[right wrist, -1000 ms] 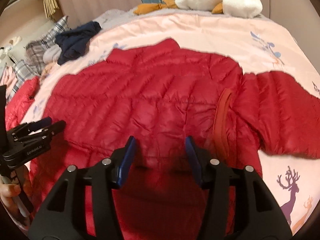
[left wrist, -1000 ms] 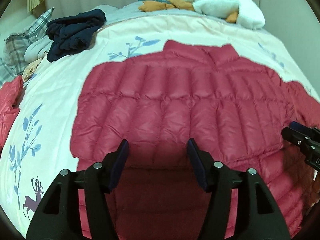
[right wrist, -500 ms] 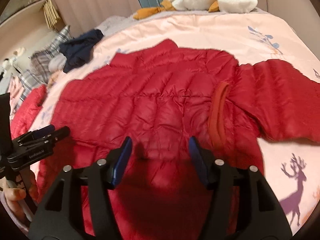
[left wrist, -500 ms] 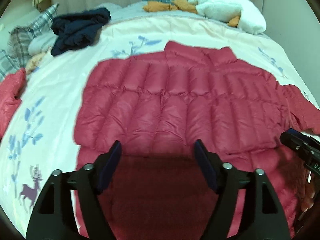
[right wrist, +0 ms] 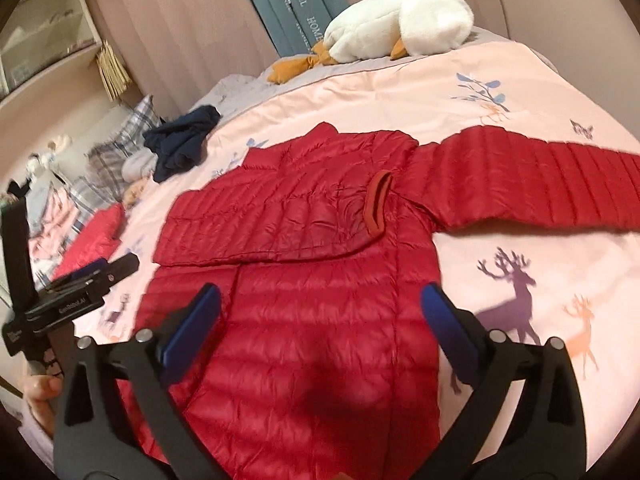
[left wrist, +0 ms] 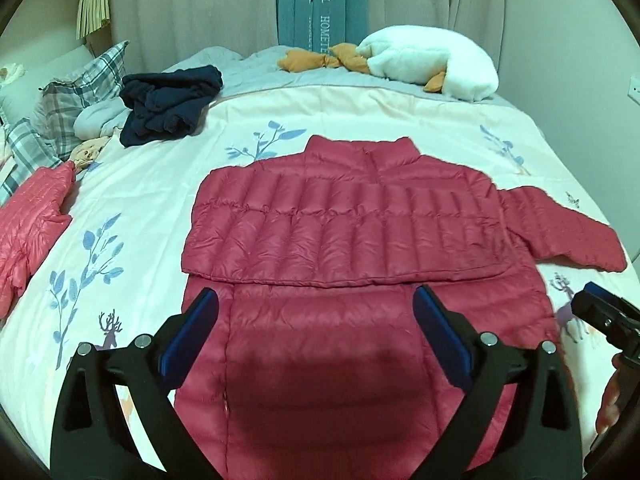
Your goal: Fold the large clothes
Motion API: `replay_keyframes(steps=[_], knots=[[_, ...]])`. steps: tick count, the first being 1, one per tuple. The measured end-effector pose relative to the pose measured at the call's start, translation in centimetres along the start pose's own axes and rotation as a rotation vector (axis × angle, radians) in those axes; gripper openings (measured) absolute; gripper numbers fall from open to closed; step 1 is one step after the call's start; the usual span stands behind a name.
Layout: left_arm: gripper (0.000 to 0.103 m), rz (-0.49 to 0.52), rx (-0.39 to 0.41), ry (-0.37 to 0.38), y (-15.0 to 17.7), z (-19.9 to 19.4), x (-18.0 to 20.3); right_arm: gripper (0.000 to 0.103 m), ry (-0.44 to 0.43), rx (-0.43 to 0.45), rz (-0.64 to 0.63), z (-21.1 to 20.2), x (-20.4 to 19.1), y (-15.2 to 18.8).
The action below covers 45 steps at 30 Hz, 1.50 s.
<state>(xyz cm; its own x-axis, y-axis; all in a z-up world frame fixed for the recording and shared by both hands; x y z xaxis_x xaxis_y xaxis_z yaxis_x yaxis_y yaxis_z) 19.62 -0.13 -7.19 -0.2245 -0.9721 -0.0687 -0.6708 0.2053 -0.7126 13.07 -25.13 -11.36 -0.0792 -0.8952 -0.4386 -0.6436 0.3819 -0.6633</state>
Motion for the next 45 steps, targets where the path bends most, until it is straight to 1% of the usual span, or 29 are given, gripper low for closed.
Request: replay_keyframes(steps=[1,5,8,14,19,20,24,26,29,33,36,40,43,45], knots=[[0.102,-0.003,0.0,0.004,0.1,-0.4,0.1,0.101,-0.007,0.001,0.02,-0.4,0.4,0.0],[0.102,-0.013,0.009,0.025,0.3,-1.8,1.0,0.101,-0.045,0.005,0.13,-2.1,2.9,0.0],[0.102,-0.013,0.018,0.037,0.5,-2.6,2.0,0.101,-0.045,0.016,0.204,-3.1,5.1,0.0],[0.102,-0.035,0.001,0.133,1.1,-3.3,3.9,0.101,-0.035,0.043,0.339,-4.9,10.3,0.1],[0.102,-0.094,-0.032,0.28,1.7,-3.4,5.2,0.101,-0.01,0.082,0.482,-6.4,15.9,0.2],[0.102,-0.098,-0.036,0.293,1.9,-3.3,5.4,0.101,-0.005,0.096,0.522,-6.8,17.3,0.4],[0.102,-0.122,-0.078,0.352,2.9,-2.9,6.0,0.101,0.029,0.149,0.604,-8.2,21.1,0.7],[0.102,-0.143,-0.093,0.37,3.3,-2.7,5.8,0.101,0.036,0.166,0.643,-8.5,23.1,0.7],[0.102,-0.177,-0.12,0.373,3.9,-2.2,5.3,0.101,0.052,0.181,0.7,-8.3,25.5,0.8],[0.102,-0.229,-0.135,0.374,4.4,-2.0,4.1,0.101,0.064,0.207,0.747,-8.1,28.3,0.1],[0.102,-0.235,-0.141,0.346,4.3,-1.8,3.6,0.101,0.062,0.234,0.767,-7.7,29.8,-1.1],[0.102,-0.244,-0.147,0.333,4.1,-1.6,3.2,0.101,0.071,0.256,0.781,-6.7,30.9,-2.8],[0.102,-0.249,-0.152,0.333,3.9,-1.3,3.3,0.101,0.077,0.257,0.801,-5.6,32.0,-3.9],[0.102,-0.245,-0.157,0.331,3.8,-1.1,3.5,0.099,0.085,0.271,0.814,-5.1,32.6,-4.6]])
Point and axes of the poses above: each gripper's, at about its wrist camera, not at the fingertips, and z roughly the way its jaws point, x to its right, y to its underside, the point moved 3 cm from there along z, roughly the way its jaws point, and after that the axes turned 5 degrees about z, right-handed, at the moved point
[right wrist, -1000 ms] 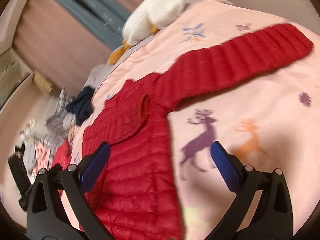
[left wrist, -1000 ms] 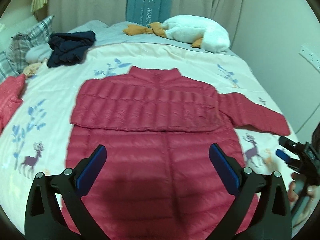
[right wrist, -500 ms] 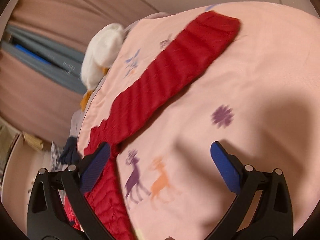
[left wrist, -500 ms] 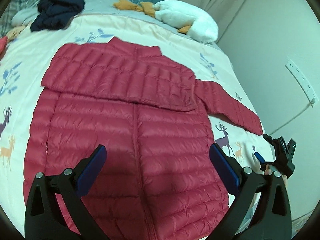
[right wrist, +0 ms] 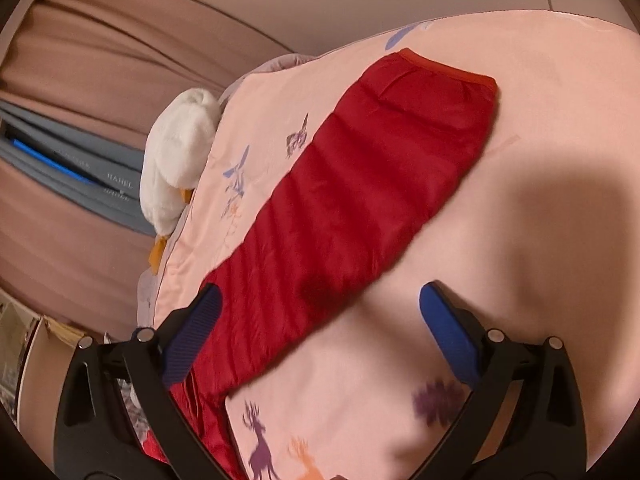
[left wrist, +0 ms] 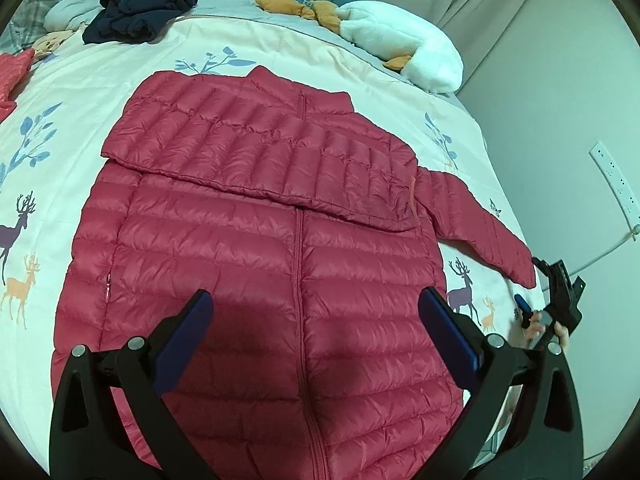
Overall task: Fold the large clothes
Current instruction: 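Reach the right tool to the other sleeve cuff and grasp it, then lift the sleeve with the right tool and lay it across the jacket body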
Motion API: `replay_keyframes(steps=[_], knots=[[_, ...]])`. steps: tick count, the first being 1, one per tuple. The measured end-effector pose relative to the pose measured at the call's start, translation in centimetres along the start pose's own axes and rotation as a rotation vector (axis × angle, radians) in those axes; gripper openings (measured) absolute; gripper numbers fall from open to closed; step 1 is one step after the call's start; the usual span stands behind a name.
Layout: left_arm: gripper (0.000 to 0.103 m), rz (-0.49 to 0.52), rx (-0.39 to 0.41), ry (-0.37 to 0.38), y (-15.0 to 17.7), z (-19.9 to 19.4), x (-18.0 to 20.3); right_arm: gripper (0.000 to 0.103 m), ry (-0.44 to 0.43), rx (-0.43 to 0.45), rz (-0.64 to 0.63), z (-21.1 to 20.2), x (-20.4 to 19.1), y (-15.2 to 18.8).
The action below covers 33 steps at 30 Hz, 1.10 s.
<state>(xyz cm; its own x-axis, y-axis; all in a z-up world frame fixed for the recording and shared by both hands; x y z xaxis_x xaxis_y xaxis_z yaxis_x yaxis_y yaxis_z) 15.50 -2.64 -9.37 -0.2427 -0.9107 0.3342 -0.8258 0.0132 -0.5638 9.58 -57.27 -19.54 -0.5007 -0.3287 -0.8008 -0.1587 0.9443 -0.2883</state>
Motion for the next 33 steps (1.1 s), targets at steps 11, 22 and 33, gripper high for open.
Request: replay_keyframes(steps=[11,22,33], knots=[[0.102,-0.009,-0.022,-0.017,-0.4,1.5,-0.2,0.039,0.07,0.053,0.097,2.3,1.6,-2.9],[0.102,-0.057,-0.026,-0.02,0.0,1.6,-1.8,0.006,0.133,0.173,-0.16,-0.4,-2.5,-1.3],[0.102,-0.147,0.009,0.03,0.9,-0.6,-5.2,0.005,-0.032,0.225,-0.754,-4.1,-20.4,9.5]])
Point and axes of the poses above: each gripper's, at about its wrist camera, not at the fingertips, and z roughly the way its jaws point, x to its right, y to its underside, the point moved 3 cm from there along z, roughly the way its jaws point, and after that the axes turned 5 degrees about z, right-handed, at the moved point
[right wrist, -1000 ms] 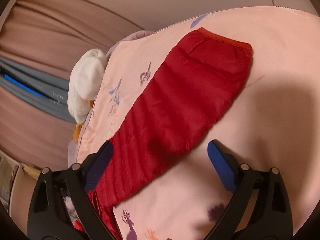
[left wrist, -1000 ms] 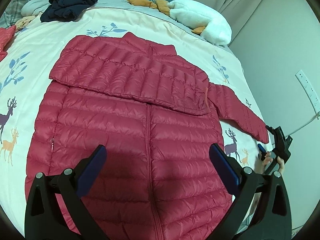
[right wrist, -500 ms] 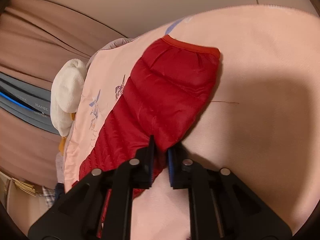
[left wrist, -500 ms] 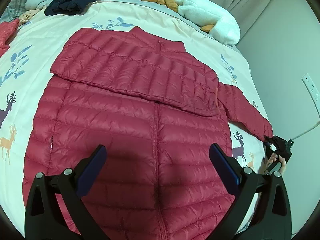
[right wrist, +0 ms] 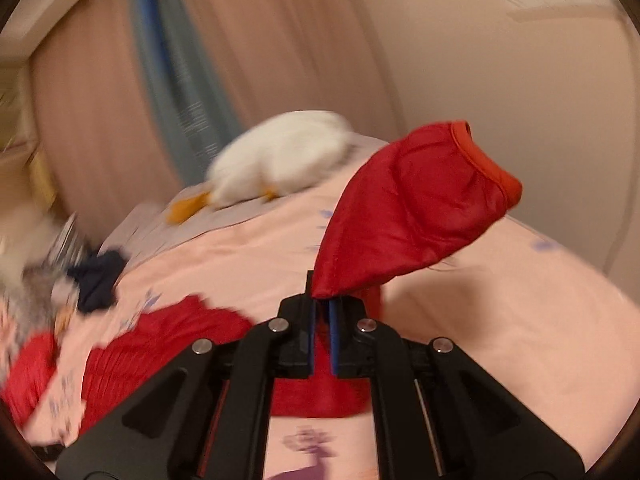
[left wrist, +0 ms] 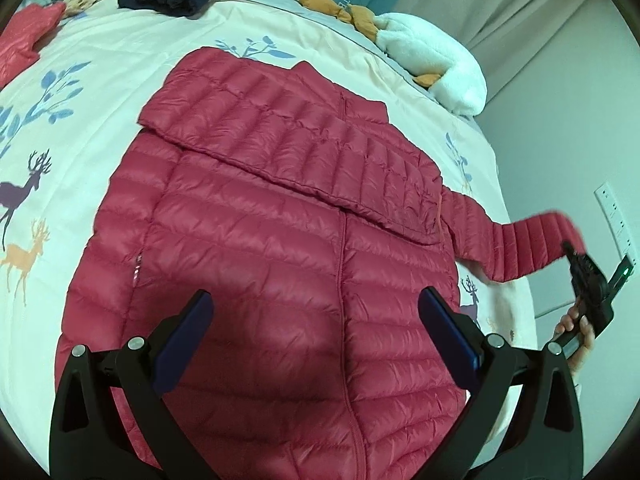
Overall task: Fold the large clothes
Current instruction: 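Lift the sleeve with the right tool and lay it across the jacket body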
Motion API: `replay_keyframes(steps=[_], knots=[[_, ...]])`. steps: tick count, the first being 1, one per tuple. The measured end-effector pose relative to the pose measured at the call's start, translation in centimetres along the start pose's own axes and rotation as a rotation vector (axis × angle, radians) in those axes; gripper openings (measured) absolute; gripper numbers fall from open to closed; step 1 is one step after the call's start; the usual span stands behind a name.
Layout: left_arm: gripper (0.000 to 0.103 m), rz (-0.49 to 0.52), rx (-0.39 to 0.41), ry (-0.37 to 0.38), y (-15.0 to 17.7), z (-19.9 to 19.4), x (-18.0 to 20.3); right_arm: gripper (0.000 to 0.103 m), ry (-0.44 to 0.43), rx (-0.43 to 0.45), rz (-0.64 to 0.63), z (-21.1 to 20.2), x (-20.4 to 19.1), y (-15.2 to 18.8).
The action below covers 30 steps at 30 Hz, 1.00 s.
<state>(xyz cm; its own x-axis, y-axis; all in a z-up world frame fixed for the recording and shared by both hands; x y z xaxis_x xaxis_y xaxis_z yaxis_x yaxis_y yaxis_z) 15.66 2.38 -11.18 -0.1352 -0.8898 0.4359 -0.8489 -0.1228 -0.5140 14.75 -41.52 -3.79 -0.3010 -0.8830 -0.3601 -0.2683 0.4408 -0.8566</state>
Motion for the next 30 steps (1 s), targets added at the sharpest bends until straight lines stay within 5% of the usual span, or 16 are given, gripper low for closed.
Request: replay_keyframes(steps=[8,14,19,21,23,30], knots=[[0.102,-0.108,-0.006,0.09,-0.2,-1.2,-2.9,0.005,-0.183,-0.094,-0.312,2.3,-15.7,6.0],[0.102,-0.121,0.031,0.116,-0.8,-2.2,-4.1,0.005,-0.233,-0.235,-0.494,5.3,-23.5,14.4],[0.102,-0.158,0.026,0.16,-1.6,-1.3,-5.4,0.007,-0.225,-0.333,-0.575,7.0,-26.1,19.6],[0.102,-0.181,0.017,0.193,-2.4,-0.6,-5.9,0.018,-0.238,-0.381,-0.576,7.6,-26.3,20.5],[0.102,-0.201,0.012,0.236,-3.2,0.3,-6.0,0.043,-0.252,-0.419,-0.555,7.8,-26.1,20.6],[0.102,-0.278,-0.017,0.388,-5.6,3.3,-5.8,0.056,-0.312,-0.345,-0.486,3.4,-23.4,18.6]])
Point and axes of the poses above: each gripper's, at about its wrist camera, not at the fingertips, and z roughly the way its jaws point, x to its right, y to its underside, the point moved 3 cm from there along z, roughly the way its jaws point, and after that the axes turned 5 degrees about z, right-handed, at the moved point
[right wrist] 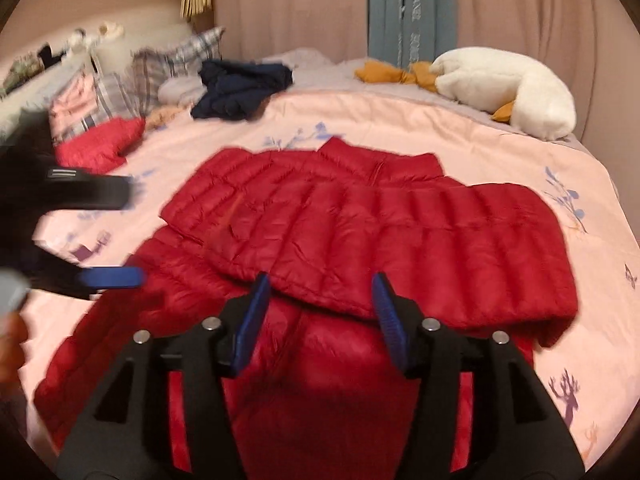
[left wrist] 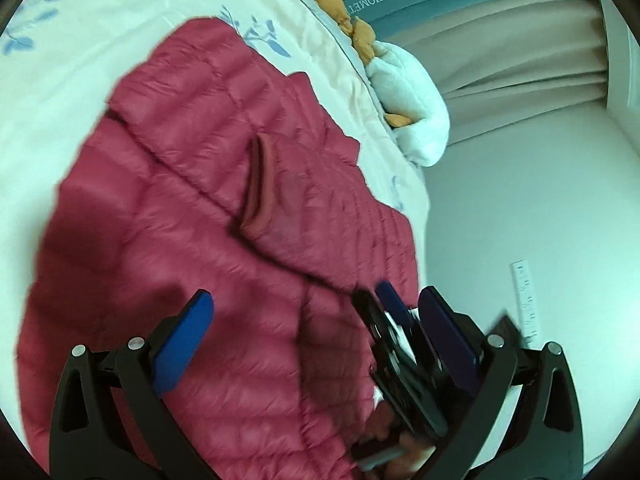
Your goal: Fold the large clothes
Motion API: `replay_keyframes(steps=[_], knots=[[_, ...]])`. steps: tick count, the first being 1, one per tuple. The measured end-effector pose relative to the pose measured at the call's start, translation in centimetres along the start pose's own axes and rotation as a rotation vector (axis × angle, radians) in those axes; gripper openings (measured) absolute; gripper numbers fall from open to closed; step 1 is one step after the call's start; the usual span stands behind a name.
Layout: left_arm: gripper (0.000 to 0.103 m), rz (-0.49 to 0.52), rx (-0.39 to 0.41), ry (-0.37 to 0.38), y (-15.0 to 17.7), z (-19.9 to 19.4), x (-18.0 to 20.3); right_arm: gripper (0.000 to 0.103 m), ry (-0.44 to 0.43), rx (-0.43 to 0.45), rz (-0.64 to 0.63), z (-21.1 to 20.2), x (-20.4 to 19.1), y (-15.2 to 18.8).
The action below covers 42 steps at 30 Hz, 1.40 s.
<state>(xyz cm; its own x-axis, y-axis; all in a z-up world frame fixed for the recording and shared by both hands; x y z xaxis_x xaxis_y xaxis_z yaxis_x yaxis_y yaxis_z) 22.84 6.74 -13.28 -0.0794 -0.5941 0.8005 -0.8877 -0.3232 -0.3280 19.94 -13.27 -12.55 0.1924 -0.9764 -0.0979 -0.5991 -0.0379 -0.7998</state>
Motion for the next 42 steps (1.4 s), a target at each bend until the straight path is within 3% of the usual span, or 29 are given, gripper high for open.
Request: replay_keyframes(steps=[5,11,13,15,17,21,22,26,33,38,42], knots=[[0.101,-0.061,-0.031,0.014,-0.8,3.3,-0.5,0.059,-0.052,0.047,0.108,-4.2,2.5,1.8],[0.087,-0.124,-0.025,0.021,-1.8,6.1,-1.5,0.061,-0.075,0.08,0.205,-6.9,5.0,3.8],[0.066,-0.127,-0.004,-0.001,-2.2,6.6,-1.5,0.061,-0.083,0.082,0.24,-7.4,6.0,4.3],[0.052,-0.143,0.005,-0.015,-2.3,7.1,-1.7,0.061,-0.1,0.076,0.269,-7.7,6.6,4.6],[0.044,-0.167,0.012,-0.021,-2.5,7.4,-2.3,0.061,-0.096,0.082,0.278,-8.1,7.0,4.8],[0.013,-0.199,0.039,-0.027,-2.8,7.5,-3.1,0.061,-0.093,0.091,0.283,-8.7,7.5,5.0],[0.01,-0.201,0.048,-0.032,-2.9,7.4,-3.1,0.061,-0.091,0.09,0.285,-8.8,7.7,5.1],[0.006,-0.128,0.118,-0.071,-3.7,5.6,-2.0,0.061,-0.072,0.092,0.293,-9.1,8.1,5.4],[0.006,0.034,0.285,-0.115,-4.6,-1.2,1.2,0.061,-0.047,0.09,0.316,-9.3,9.3,5.5],[0.006,0.037,0.266,-0.214,-4.3,-2.6,-1.3,0.061,-0.034,0.074,0.323,-8.7,9.4,5.6],[0.006,-0.015,0.233,-0.242,-4.2,-2.3,-4.1,0.061,-0.029,0.064,0.31,-8.5,9.1,5.5]])
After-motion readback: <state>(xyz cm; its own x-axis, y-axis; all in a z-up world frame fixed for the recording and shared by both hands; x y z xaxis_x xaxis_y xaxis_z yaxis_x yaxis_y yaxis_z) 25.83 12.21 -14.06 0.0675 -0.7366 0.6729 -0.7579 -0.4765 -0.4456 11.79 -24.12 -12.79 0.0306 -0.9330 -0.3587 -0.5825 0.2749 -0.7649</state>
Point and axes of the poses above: each gripper's, at about its wrist camera, not at the fingertips, and z roughly the way its jaws point, x to its right, y to its underside, the point moved 3 cm from there along z, roughly the way its jaws point, and after that the axes turned 5 degrees about z, right-handed, at the moved point
